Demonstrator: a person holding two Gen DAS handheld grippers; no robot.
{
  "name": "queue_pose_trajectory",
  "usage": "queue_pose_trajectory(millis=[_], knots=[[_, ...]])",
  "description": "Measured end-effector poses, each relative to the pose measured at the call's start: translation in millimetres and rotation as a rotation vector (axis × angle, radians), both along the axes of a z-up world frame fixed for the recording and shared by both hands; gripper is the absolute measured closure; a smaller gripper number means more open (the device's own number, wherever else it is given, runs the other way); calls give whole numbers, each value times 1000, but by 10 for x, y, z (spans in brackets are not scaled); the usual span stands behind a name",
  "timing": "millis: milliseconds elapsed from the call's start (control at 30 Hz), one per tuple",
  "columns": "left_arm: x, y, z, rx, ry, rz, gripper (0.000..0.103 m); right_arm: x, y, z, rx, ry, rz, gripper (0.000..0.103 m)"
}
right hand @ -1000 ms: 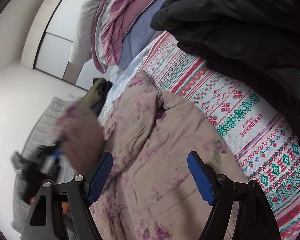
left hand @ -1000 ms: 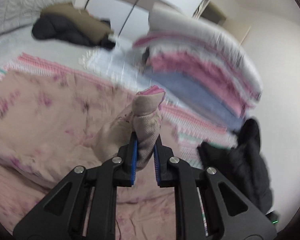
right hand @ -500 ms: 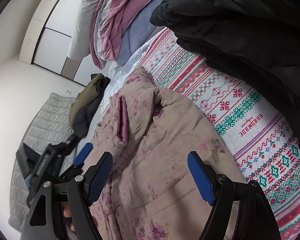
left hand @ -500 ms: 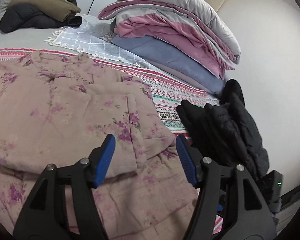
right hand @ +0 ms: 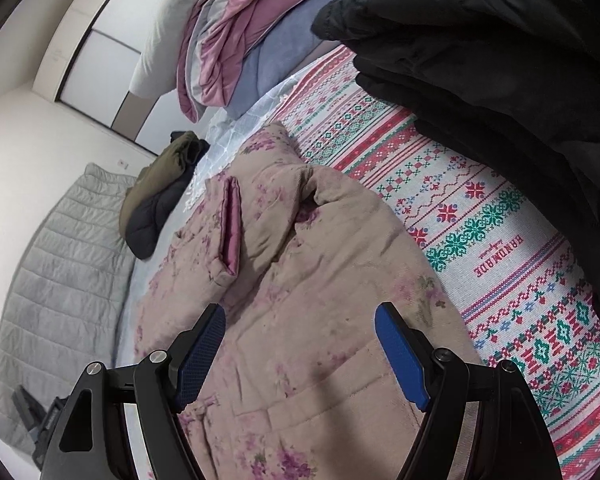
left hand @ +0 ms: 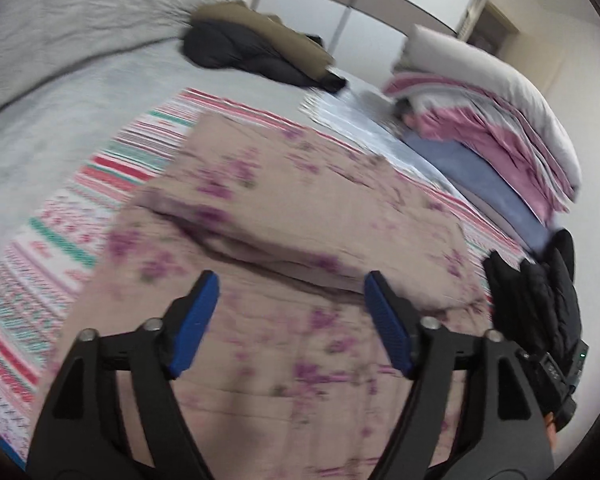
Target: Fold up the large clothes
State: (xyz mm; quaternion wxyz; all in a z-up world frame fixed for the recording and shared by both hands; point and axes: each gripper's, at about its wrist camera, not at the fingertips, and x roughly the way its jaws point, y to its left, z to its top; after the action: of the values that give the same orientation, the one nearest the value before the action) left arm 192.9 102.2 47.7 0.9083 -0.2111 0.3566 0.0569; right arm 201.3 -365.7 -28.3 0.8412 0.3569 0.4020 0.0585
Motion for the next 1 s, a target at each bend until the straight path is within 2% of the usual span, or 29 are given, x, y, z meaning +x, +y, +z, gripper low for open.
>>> queue_pose_trajectory(millis=[67,200,400,500,733,867,1000], knots=[[-102,174,-125,14,8,58,20,1,85,14,-44,4,25,25],[-144,550,-482,24,104,139,20,5,179,6,-111,14,42,25],[-292,889,-611,93,175,184,20,32,288,-71,-167,55,70,25],[-395,1027,-723,74,243,137,20,48,388,-129,-244,110,110,25],[-698,1103,-654,115,228,89,20,-211,557,62,-412,77,153,25],[-866,1194,-657,60,231,58,20,-421,484,155,-463,72,138,25],[-1015,1308,-713,-7,249,29,25,-697,289,240,-447,68,129,25]])
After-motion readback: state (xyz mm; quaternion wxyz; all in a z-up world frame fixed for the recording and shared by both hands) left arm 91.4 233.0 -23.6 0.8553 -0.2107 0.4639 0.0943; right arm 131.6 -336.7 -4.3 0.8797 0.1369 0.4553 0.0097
